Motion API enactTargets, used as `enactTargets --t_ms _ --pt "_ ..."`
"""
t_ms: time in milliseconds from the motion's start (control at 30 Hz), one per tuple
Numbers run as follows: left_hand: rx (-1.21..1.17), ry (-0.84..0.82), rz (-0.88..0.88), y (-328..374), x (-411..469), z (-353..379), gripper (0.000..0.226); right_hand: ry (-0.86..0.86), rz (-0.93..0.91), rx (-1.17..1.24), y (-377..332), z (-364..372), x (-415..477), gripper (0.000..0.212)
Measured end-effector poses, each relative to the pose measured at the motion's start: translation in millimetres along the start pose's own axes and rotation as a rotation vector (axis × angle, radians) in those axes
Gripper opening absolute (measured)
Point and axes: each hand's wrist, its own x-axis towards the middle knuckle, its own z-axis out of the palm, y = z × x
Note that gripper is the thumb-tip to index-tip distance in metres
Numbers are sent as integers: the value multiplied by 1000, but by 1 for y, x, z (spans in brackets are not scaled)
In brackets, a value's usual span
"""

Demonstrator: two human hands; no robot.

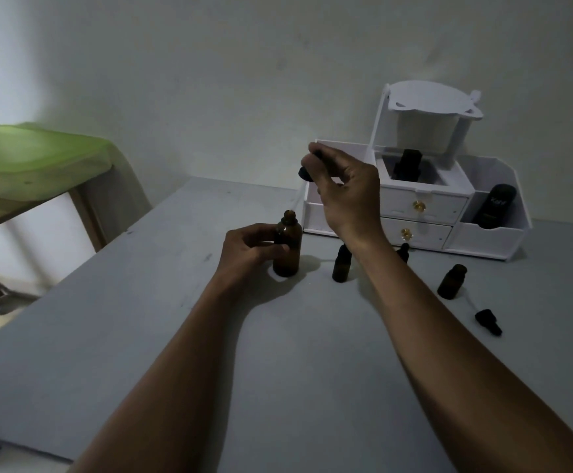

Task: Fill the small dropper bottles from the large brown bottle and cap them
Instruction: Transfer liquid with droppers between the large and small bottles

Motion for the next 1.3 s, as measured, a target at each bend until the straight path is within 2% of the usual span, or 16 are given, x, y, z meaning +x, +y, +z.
enactTargets --t_ms 433,867,1000,1133,1300 --pt "-3 -5 20 -1 -3 1 28 -165 58 -184 37 11 -20 16" --pt "-20 -3 5 -3 -2 2 30 -111 32 -211 37 21 -23 9" --pt "-18 -8 2 -2 -4 3 38 -94 28 -233 37 23 -24 9" --pt "-13 -9 17 -2 -5 1 27 -92 25 -226 37 26 -25 10" --pt "1 -2 25 -2 -7 0 29 -114 34 -212 31 21 -26 11"
